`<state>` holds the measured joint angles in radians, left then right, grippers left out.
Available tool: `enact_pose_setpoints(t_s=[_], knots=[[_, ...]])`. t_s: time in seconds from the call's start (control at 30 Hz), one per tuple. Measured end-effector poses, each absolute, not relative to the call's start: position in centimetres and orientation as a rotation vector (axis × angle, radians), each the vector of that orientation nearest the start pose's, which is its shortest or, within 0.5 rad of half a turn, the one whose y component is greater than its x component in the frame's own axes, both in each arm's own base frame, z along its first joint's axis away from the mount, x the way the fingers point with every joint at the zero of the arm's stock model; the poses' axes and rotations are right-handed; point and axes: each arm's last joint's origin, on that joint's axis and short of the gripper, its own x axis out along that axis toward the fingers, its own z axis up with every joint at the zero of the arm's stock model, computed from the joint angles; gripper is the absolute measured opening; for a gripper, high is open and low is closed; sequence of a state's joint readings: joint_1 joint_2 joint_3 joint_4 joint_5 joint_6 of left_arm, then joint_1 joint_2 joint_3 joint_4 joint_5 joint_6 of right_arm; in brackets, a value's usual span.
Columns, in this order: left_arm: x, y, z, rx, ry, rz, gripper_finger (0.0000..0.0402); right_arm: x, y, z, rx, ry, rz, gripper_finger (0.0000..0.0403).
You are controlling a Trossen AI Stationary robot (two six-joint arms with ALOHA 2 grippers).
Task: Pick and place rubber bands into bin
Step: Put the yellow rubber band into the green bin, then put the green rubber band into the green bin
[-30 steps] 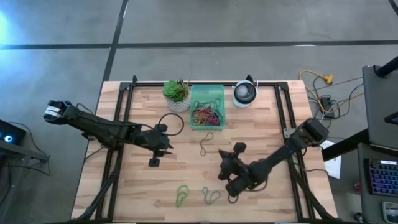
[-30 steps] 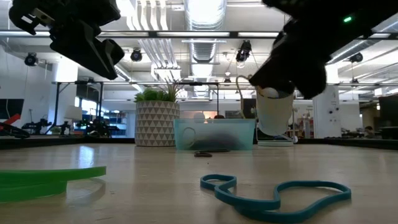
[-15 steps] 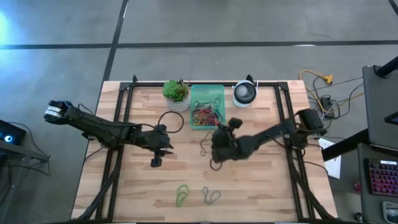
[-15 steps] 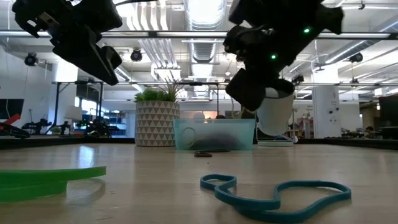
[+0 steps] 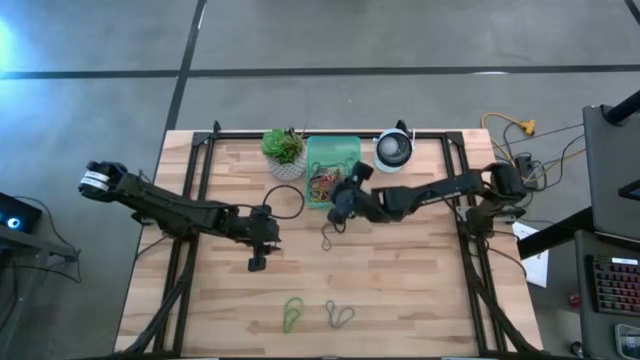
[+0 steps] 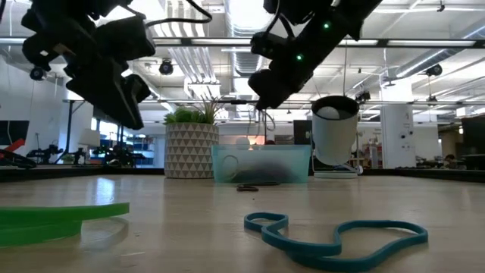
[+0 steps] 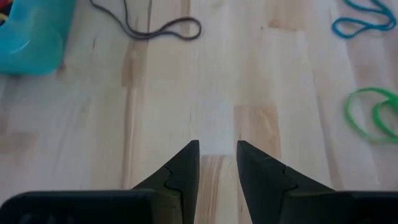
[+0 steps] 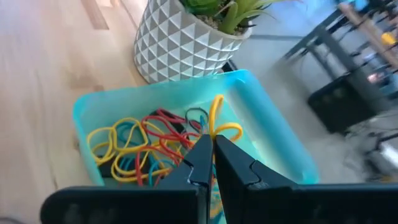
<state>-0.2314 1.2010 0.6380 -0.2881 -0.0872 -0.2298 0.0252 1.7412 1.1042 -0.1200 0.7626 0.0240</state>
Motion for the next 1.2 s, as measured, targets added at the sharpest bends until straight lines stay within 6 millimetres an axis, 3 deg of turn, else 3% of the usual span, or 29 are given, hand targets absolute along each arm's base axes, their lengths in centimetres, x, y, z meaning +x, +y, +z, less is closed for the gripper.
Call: enact_pose_setpoints(t_s=[0.4, 0.57, 0.93, 1.2], knots=[[22.4, -5.0, 19.8, -0.078, 0.845, -0.04, 0.0091, 35.9, -6.1, 19.7, 0.05, 0.71, -0.662, 0.001], [22.4, -5.0, 19.8, -0.078, 0.842, -0.041, 0.0091, 35.9, -7.0, 19.6, 0.113, 0.717, -0.61, 0.0039], [22.6, -5.1, 19.6, -0.089, 0.843, -0.066, 0.0091, 35.9, -6.3, 19.5, 0.093, 0.731, -0.565, 0.0144], [23.9, -7.3, 17.8, -0.15, 0.866, -0.295, 0.0091, 36.3, -1.4, 19.4, -0.066, 0.783, -0.348, 0.0169]])
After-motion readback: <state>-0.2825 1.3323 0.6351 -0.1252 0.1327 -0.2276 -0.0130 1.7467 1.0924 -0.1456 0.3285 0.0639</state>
